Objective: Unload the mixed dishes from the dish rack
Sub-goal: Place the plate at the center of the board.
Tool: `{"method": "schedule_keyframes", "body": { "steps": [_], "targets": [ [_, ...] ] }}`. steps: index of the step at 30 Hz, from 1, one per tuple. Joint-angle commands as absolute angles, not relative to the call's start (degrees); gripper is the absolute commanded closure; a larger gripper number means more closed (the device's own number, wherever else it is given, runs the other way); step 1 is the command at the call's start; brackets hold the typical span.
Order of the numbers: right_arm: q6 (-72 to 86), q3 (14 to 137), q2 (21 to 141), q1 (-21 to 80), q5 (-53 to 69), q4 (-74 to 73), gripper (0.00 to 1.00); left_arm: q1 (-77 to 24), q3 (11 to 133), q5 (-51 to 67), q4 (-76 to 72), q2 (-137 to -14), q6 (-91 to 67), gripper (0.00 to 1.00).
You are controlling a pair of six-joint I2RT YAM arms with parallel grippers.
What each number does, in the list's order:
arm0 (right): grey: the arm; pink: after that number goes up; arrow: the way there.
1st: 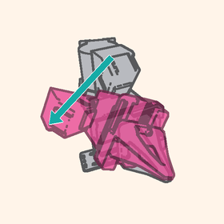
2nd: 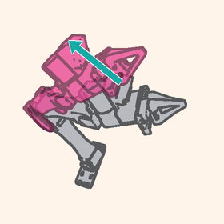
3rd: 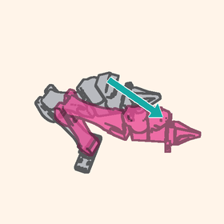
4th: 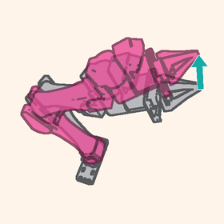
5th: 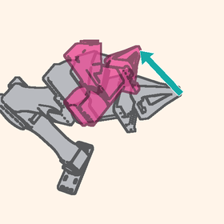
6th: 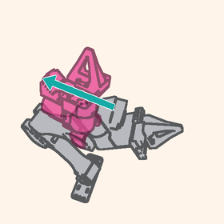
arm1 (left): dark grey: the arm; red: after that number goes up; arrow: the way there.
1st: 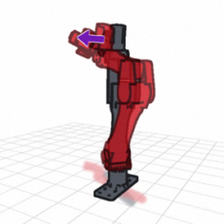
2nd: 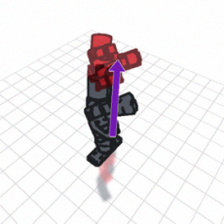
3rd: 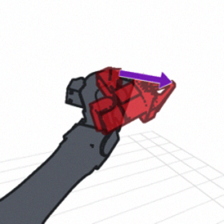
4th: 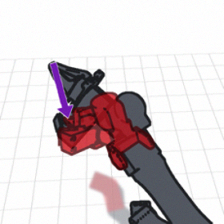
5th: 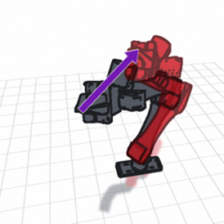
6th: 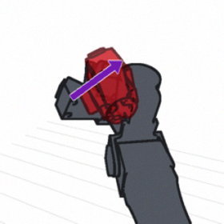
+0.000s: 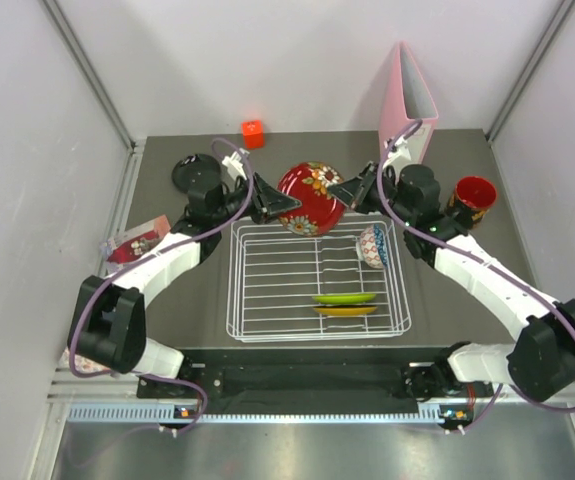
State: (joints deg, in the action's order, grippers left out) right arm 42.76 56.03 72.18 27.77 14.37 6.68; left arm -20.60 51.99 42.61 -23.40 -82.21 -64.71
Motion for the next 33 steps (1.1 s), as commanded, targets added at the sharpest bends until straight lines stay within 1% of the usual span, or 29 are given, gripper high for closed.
{"method": "schedule_keyframes", "body": {
  "steps": [1,3,4,8,9,10,11,12,13,15,16,19,22,27,29,33],
  "targets": [
    [47.1,57.1,73.7,27.4,18.8,17.8,1.0,-22.3,52.3,44.5,-28.4,-80.6,-63.5,0.77],
    [47.5,57.1,74.1,27.4,19.6,17.8,1.0,-22.5,51.9,44.5,-28.5,-80.6,-63.5,0.87],
    [47.5,57.1,74.4,27.5,19.9,17.8,1.0,-22.5,51.9,44.5,-28.4,-80.6,-63.5,0.99],
    [46.4,57.0,74.1,27.4,19.7,16.3,1.0,-22.5,51.4,42.5,-27.6,-79.6,-63.0,1.0],
    [45.7,57.2,73.8,27.4,19.0,14.3,0.96,-22.5,51.5,42.0,-26.9,-79.2,-62.3,1.0],
    [45.1,57.3,73.7,27.4,18.6,13.5,0.7,-22.5,51.6,41.1,-25.9,-78.8,-61.7,1.0],
    [44.5,57.3,73.4,27.4,18.1,12.8,0.56,-22.4,51.8,38.7,-24.8,-77.4,-60.9,1.0],
    [44.2,57.2,73.0,27.4,16.7,11.3,0.47,-22.2,52.6,37.0,-23.6,-76.9,-59.3,1.0],
    [43.9,57.0,72.2,27.4,15.8,10.5,0.31,-21.9,53.0,36.0,-21.3,-75.9,-58.7,1.0],
    [42.8,56.9,71.1,27.4,13.4,8.0,0.2,-20.6,54.0,33.9,-20.8,-75.4,-59.0,1.0],
    [42.4,56.9,69.9,27.5,12.5,7.1,0.12,-20.1,54.3,33.2,-21.1,-75.1,-59.3,1.0],
    [41.4,57.2,68.2,27.4,9.3,2.6,0.06,-17.8,56.1,30.5,-20.0,-75.4,-60.9,1.0],
    [40.9,56.2,65.2,27.4,5.2,0.4,0.04,-13.3,56.7,27.7,-18.2,-76.8,-64.5,1.0],
    [39.3,52.7,60.7,27.4,2.5,0.1,0.04,-4.5,56.9,24.4,-19.3,-80.2,-68.0,1.0],
    [38.6,51.9,59.4,27.4,2.5,0.2,0.05,-2.8,58.5,24.0,-19.7,-83.9,-67.7,1.0],
    [37.3,51.2,59.1,27.4,4.5,0.2,0.07,-1.4,69.1,25.7,-17.4,-94.1,-64.2,1.0]
  ]
}}
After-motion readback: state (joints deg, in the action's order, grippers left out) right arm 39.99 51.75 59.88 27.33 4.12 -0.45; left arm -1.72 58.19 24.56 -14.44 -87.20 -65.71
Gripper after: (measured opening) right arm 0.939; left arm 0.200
